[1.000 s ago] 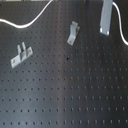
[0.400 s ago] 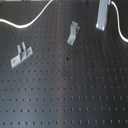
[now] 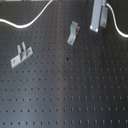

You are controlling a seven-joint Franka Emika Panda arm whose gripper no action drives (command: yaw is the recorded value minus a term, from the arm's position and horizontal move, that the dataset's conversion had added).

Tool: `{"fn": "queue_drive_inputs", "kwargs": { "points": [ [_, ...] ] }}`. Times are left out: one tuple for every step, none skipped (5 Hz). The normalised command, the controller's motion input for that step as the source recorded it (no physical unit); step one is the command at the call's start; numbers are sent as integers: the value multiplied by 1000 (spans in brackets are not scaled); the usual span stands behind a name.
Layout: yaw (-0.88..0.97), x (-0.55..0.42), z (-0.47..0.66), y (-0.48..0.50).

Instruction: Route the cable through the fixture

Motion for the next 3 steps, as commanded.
{"fn": "queue_drive_inputs", "kwargs": {
  "points": [
    [0, -37, -231, 68],
    [0, 112, -152, 296],
    [0, -240, 237, 206]
  ]
}}
